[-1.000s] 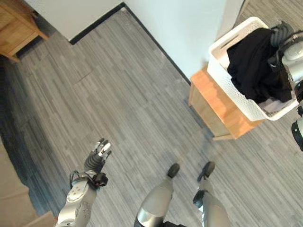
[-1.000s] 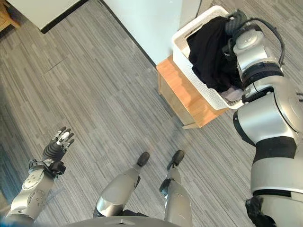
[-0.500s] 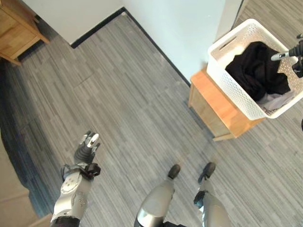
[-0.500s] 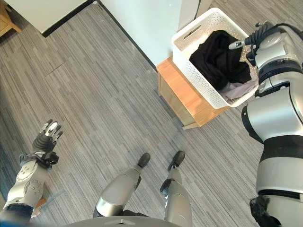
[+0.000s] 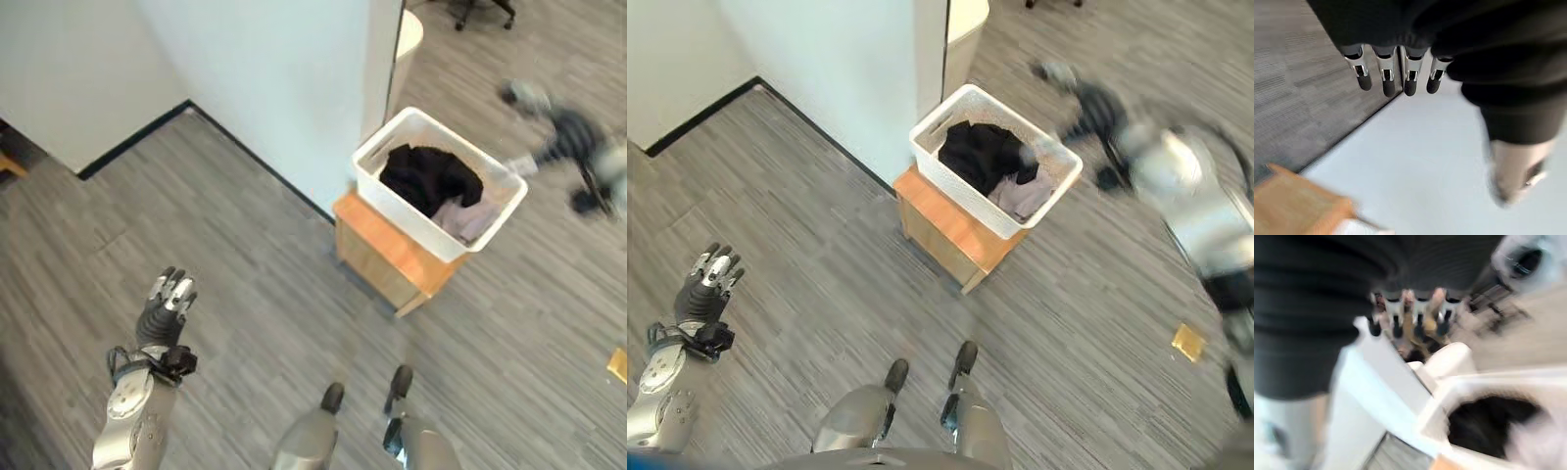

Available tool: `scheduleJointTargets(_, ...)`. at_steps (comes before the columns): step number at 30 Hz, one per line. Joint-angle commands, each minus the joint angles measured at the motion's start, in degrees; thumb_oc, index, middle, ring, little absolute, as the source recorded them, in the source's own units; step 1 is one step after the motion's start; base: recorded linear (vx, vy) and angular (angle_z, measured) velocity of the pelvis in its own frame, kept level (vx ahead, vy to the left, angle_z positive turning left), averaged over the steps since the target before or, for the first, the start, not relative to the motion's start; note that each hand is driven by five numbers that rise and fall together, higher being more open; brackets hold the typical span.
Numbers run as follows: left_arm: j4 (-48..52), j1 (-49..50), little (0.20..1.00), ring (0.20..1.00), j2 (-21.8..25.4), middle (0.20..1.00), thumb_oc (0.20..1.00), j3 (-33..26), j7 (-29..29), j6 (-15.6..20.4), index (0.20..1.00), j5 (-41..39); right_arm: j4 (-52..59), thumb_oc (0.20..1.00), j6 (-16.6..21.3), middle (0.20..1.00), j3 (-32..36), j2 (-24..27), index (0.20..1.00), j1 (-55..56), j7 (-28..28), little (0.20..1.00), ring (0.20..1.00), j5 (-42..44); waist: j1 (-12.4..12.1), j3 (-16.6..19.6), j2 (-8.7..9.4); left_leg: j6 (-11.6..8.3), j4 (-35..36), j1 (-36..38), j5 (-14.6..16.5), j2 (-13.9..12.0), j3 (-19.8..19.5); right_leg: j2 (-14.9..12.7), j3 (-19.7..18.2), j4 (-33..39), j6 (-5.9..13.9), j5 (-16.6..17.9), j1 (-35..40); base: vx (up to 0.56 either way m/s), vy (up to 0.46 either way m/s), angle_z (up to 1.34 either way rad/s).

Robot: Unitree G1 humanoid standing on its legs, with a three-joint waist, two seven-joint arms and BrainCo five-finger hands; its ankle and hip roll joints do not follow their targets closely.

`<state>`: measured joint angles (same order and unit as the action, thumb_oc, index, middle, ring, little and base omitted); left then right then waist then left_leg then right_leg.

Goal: Pick up bed clothes into laundry basket.

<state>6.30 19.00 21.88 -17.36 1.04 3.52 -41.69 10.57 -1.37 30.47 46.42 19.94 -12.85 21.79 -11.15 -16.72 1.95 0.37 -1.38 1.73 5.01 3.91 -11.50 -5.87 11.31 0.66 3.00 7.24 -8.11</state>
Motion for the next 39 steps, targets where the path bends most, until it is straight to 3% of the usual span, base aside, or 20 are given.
scheduleJointTargets(1,-3.13,2.55,1.0,1.0,0.01,1.0,1.0,-3.84,1.78,1.72,1.0,3.23,-5.3,1.0,2.11,1.0,-5.03,0.15,1.0,-6.15,0.9,1.0,1.0,2.56,4.97,6.51,-0.73,-1.82,4.44,-3.94,-4.89,-2.05,-0.99,-3.09,-0.54,-0.52,4.65,-8.46,6.49,0.16,-0.015,-0.43)
scheduleJointTargets(3,-3.54,4.13,1.0,1.0,-5.03,1.0,1.0,-4.81,1.5,1.76,1.0,4.73,-6.96,1.0,4.24,1.0,-3.52,-17.64,1.0,-4.09,3.81,1.0,1.0,5.47,6.15,9.39,-2.14,-1.72,5.28,-1.84,-4.26,-3.0,0.02,-2.72,-1.19,-0.11,4.43,-9.48,7.96,0.16,-0.028,-0.94)
scheduleJointTargets(4,-3.53,4.11,1.0,1.0,-4.96,1.0,1.0,-4.83,1.5,1.76,1.0,4.74,-6.81,1.0,4.19,1.0,-3.49,-17.79,1.0,-4.03,3.83,1.0,1.0,5.45,6.13,9.44,-2.04,-1.71,5.28,-2.06,-4.53,-2.93,0.02,-2.78,-1.2,-0.02,4.44,-9.18,7.79,0.09,-0.033,-0.54)
scheduleJointTargets(8,-6.68,3.73,1.0,1.0,-11.58,1.0,1.0,-2.31,0.39,1.3,1.0,5.85,-10.94,1.0,4.45,1.0,-9.38,-34.59,1.0,0.17,5.24,1.0,1.0,13.84,7.63,11.5,-4.07,-2.21,5.5,-0.57,-4.61,-3.66,-0.11,-2.22,-1.84,-0.23,3.45,-10.85,9.53,0.02,-0.051,-0.15)
scheduleJointTargets(17,-8.71,2.97,1.0,1.0,-14.22,1.0,1.0,1.15,0.21,2.03,1.0,5.72,-6.8,1.0,3.34,1.0,-16.55,-28.52,1.0,-2.38,2.69,1.0,1.0,4.51,6.65,10.61,-6.17,-3.68,3.98,-1.33,-6.24,-4.53,-2.25,-1.36,-1.51,-1.71,1.78,-12.15,9.82,-0.04,-0.081,0.16)
scheduleJointTargets(19,-9.09,1.9,1.0,1.0,-14.13,1.0,1.0,2.13,0.17,2.69,1.0,4.58,-7.24,1.0,4.71,1.0,-18.53,-26.26,1.0,-6.13,3.88,1.0,1.0,4.26,4.95,8.27,-6.38,-5.75,-0.77,-4.71,-6.55,-4.18,-3.74,-1.43,0.83,-1.51,1.17,-12.42,10.29,-0.17,-0.155,0.43)
scheduleJointTargets(21,-9.56,1.48,1.0,1.0,-14.68,1.0,1.0,2.51,-0.1,2.94,1.0,3.76,-7.34,1.0,5.92,1.0,-18.99,-24.93,1.0,-8.23,5.14,1.0,1.0,3.16,3.88,6.09,-5.97,-6.62,-7.88,-8.68,-7.28,-4.06,1.02,-2.35,4.86,-0.6,0.75,-12.44,11.98,-0.17,-0.117,1.31)
scheduleJointTargets(22,-9.58,1.18,1.0,1.0,-14.79,1.0,1.0,2.47,-0.21,2.98,1.0,3.77,-6.76,1.0,6.0,1.0,-18.43,-24.7,1.0,-8.79,6.12,1.0,1.0,2.53,4.07,5.55,-5.81,-5.91,-9.78,-10.18,-8.0,-5.26,7.35,-2.73,7.25,-0.19,0.66,-12.66,13.07,-0.12,-0.138,1.88)
scheduleJointTargets(23,-10.77,0.24,1.0,1.0,-14.2,1.0,1.0,3.0,-0.88,3.0,1.0,4.88,-7.16,1.0,7.26,1.0,-18.06,-26.05,1.0,-10.4,9.29,1.0,1.0,1.78,5.18,5.59,-5.14,-4.71,-12.6,-11.88,-7.77,-10.61,24.17,-3.59,12.76,0.11,0.94,-13.2,14.87,-0.11,-0.142,1.52)
scheduleJointTargets(24,-10.79,0.17,1.0,1.0,-14.14,1.0,1.0,2.95,-0.89,3.0,1.0,4.9,-7.2,1.0,7.29,1.0,-18.11,-26.12,1.0,-10.48,9.34,1.0,1.0,1.74,5.05,5.54,-5.11,-4.71,-12.95,-11.98,-7.52,-10.73,24.29,-3.54,12.62,0.13,0.95,-13.21,14.85,-0.05,-0.192,1.38)
scheduleJointTargets(25,-10.87,0.03,1.0,1.0,-13.58,1.0,1.0,2.93,-1.16,3.26,1.0,6.07,-6.95,1.0,8.05,1.0,-17.9,-27.64,1.0,-10.92,10.3,1.0,1.0,2.17,5.68,5.96,-4.86,-5.23,-15.64,-11.73,-5.92,-13.01,31.78,-3.58,14.46,0.06,0.95,-14.44,16.08,0.02,-0.042,1.49)
scheduleJointTargets(26,-10.47,0.61,1.0,1.0,-13.12,1.0,1.0,2.89,-1.58,3.47,1.0,7.56,-6.42,1.0,8.57,1.0,-18.3,-28.69,1.0,-10.77,10.75,1.0,1.0,2.35,5.31,6.62,-5.32,-4.39,-13.19,-11.06,-4.85,-12.98,33.78,-3.85,15.89,-0.41,1.49,-14.92,16.52,0.08,0.029,1.58)
scheduleJointTargets(28,-9.58,1.51,1.0,1.0,-13.55,1.0,1.0,2.6,-2.91,3.71,1.0,8.77,-7.21,1.0,8.01,1.0,-20.26,-30.15,1.0,-10.4,9.79,1.0,1.0,2.64,2.3,7.78,-6.09,-3.39,-10.44,-9.76,-3.72,-9.36,27.28,-6.2,18.31,-5.23,1.9,-15.63,16.93,0.18,0.178,0.84)
scheduleJointTargets(30,-9.71,1.29,1.0,1.0,-13.96,1.0,1.0,3.11,-4.16,3.0,1.0,9.24,-7.02,1.0,7.77,1.0,-21.12,-31.12,1.0,-9.38,9.27,1.0,1.0,2.11,2.66,7.85,-5.88,0.83,-6.69,-5.27,-0.73,-4.54,24.26,-13.64,19.06,-24.57,5.07,-10.38,12.6,0.26,0.274,0.94)
scheduleJointTargets(31,-9.64,0.51,1.0,1.0,-13.89,1.0,1.0,3.8,-4.84,2.93,1.0,10.05,-6.72,1.0,7.49,1.0,-22.15,-32.01,1.0,-9.3,8.97,1.0,1.0,2.55,3.66,7.22,-5.68,2.9,-5.55,-3.27,0.11,-2.61,22.71,-16.35,16.24,-33.77,6.78,-5.47,9.73,0.12,0.251,1.66)
scheduleJointTargets(32,-9.54,0.02,1.0,1.0,-13.62,1.0,1.0,4.6,-5.12,3.13,1.0,10.35,-6.86,1.0,7.43,1.0,-23.13,-32.97,1.0,-8.91,8.53,1.0,1.0,3.38,4.93,6.31,-6.25,4.42,-4.24,-2.36,-1.35,-2.17,21.38,-16.8,12.8,-40.97,5.8,-3.2,6.63,-0.02,-0.03,1.77)
scheduleJointTargets(33,-10.14,-0.91,1.0,1.0,-13.03,1.0,1.0,7.06,-4.78,3.43,1.0,10.59,-7.41,1.0,7.76,1.0,-23.45,-33.07,1.0,-8.45,8.41,1.0,1.0,3.95,7.33,5.2,-7.34,3.79,-2.5,-1.13,-2.75,-2.43,13.93,-9.18,-1.13,-45.43,4.95,-4.61,-2.6,-0.09,-0.11,1.54)
scheduleJointTargets(34,-10.17,-0.97,1.0,1.0,-13.08,1.0,1.0,7.06,-4.78,3.45,1.0,10.59,-7.45,1.0,7.79,1.0,-23.43,-33.02,1.0,-8.51,8.4,1.0,1.0,3.96,7.2,5.41,-7.54,3.72,-2.39,-1.38,-2.93,-2.67,14.01,-8.92,-1.1,-45.24,4.79,-4.35,-2.87,-0.01,-0.206,1.53)
scheduleJointTargets(38,-7.11,-2.09,1.0,1.0,-11.64,1.0,1.0,10.01,-3.78,4.15,1.0,12.09,-8.96,1.0,8.21,1.0,-22.37,-33.01,1.0,-8.61,9.01,1.0,1.0,5.5,9.57,5.48,-6.83,-0.16,-2.1,-0.81,-2.25,-1.59,1.73,-5.47,-12.65,-22.45,4.38,-10.04,-2.44,0.21,-0.307,2.05)
scheduleJointTargets(39,-7.28,-2.57,1.0,1.0,-10.7,1.0,1.0,10.51,-3.74,4.45,1.0,12.73,-9.63,1.0,8.61,1.0,-22.1,-33.1,1.0,-8.92,9.55,1.0,1.0,6.06,10.54,5.62,-6.13,-0.71,-2.58,-1.06,-1.63,-0.9,-2.06,-2.96,-20.32,-15.57,4.81,-11.59,-0.8,0.18,-0.225,1.25)
